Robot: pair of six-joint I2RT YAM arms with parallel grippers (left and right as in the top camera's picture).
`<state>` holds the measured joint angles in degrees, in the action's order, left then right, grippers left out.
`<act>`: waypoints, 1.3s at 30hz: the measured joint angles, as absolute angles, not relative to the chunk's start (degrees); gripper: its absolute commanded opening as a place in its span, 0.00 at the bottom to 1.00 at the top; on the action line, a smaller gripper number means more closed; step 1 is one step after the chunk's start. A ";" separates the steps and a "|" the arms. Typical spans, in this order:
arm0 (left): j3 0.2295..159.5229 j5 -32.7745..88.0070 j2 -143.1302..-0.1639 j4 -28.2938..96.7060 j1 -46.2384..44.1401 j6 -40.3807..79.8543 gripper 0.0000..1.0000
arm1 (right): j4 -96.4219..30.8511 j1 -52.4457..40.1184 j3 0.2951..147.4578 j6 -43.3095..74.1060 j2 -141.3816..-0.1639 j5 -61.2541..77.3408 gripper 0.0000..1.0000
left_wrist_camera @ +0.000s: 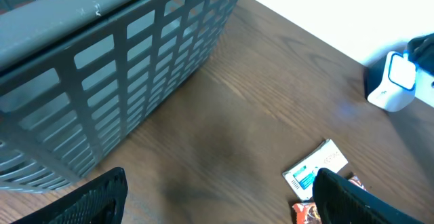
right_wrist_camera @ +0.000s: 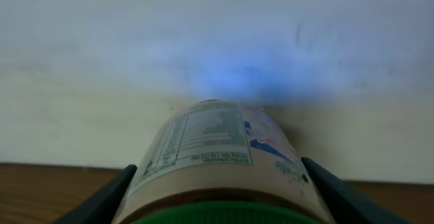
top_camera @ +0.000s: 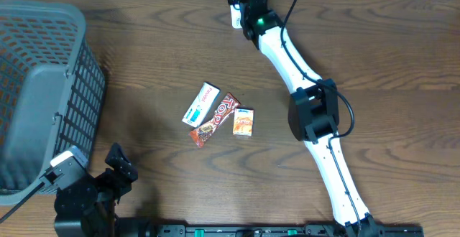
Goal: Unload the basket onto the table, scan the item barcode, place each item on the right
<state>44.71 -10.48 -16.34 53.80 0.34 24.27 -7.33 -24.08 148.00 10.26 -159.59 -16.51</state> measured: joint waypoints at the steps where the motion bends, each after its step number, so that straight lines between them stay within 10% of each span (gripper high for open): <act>1: 44.71 -10.48 -16.34 53.82 0.34 24.27 0.88 | -7.55 -24.08 148.00 10.15 -159.79 -16.56 0.47; 18: 44.71 -10.48 -16.34 53.82 0.34 24.27 0.88 | -14.57 -24.36 148.00 9.50 -158.58 -18.09 0.53; 39: 44.71 -10.48 -16.34 53.82 0.34 24.27 0.88 | -80.95 -7.68 148.40 19.07 -136.11 -18.24 0.46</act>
